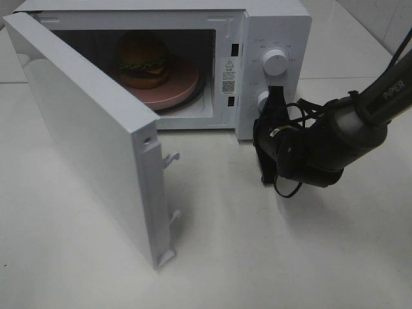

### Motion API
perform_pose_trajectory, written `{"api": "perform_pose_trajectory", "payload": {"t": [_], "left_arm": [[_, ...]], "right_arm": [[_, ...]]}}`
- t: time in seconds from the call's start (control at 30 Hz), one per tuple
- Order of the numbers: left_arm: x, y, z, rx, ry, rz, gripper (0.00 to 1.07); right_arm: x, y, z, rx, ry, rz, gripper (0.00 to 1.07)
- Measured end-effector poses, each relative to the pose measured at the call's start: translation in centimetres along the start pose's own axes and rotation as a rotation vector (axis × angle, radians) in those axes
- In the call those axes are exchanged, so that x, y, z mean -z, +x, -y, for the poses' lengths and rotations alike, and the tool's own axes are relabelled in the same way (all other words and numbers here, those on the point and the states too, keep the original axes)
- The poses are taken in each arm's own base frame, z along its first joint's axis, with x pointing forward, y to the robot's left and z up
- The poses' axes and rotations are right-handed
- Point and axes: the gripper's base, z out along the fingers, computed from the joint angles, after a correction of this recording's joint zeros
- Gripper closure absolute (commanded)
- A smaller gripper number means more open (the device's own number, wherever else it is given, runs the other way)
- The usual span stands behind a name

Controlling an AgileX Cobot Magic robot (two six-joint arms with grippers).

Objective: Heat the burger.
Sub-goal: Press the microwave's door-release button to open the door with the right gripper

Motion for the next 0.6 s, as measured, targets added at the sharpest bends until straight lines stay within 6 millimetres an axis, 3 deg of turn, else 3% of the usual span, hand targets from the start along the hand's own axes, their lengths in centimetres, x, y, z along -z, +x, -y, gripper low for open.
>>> {"api": "perform_pose_trajectory", "payload": {"t": [0.6], "left_arm": [[0.0, 0.0, 0.0, 0.0, 0.0, 0.0, 0.06]], "right_arm": [[1.3, 0.0, 0.4, -0.005, -0.018, -0.033, 1.07]]}}
